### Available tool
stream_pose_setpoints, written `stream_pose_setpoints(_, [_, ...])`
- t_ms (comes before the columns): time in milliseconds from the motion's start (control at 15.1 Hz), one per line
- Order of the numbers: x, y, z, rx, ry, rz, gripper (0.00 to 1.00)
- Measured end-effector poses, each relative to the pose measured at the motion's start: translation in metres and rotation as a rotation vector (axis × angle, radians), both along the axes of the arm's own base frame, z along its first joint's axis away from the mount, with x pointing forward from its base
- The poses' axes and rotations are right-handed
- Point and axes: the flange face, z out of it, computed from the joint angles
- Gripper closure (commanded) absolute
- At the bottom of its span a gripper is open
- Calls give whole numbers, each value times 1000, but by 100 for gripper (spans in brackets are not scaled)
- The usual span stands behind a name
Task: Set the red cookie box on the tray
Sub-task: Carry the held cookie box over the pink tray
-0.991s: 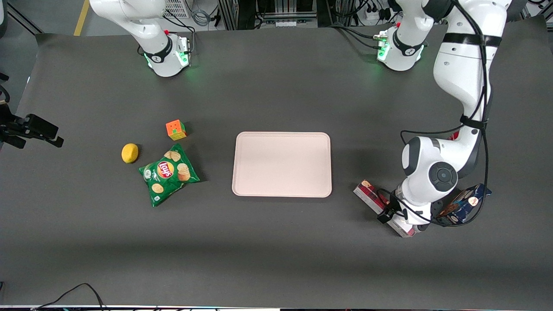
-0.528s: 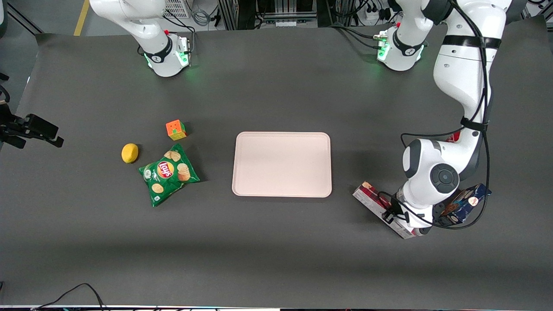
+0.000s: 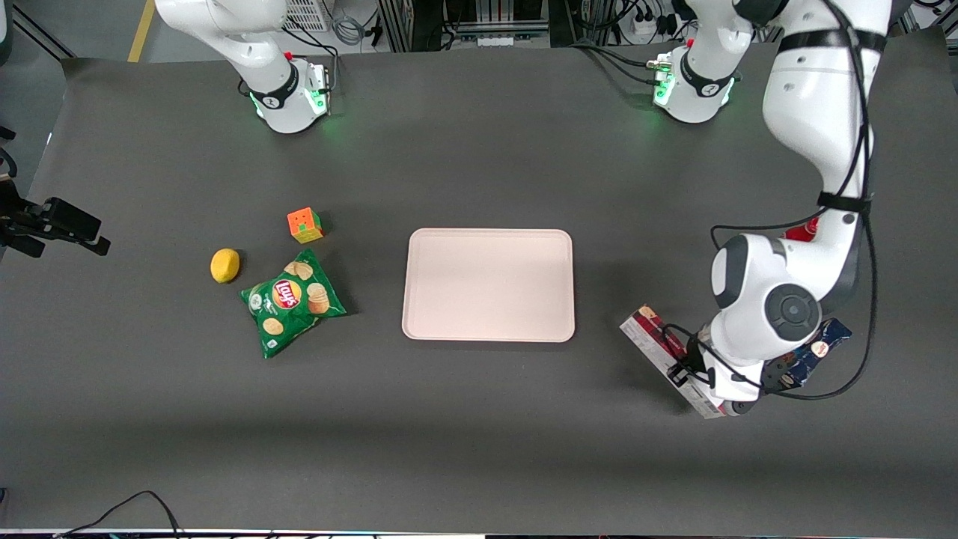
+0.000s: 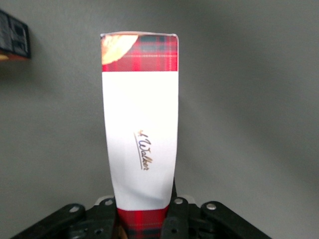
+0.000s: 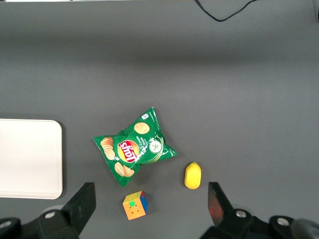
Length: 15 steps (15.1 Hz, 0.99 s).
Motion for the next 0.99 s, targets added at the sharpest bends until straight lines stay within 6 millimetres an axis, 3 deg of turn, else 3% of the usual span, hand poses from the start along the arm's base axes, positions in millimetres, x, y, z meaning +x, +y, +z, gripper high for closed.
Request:
stream_pose_setpoints(396, [-18, -21, 125, 9, -9, -284, 91])
stream_pose_setpoints(594, [-31, -52, 174, 10, 9, -404, 86])
stream_pose_setpoints(792, [-51, -107, 188, -9, -1, -531, 87])
stream_pose_setpoints(991, [-75, -162, 179, -35, 20, -624, 88])
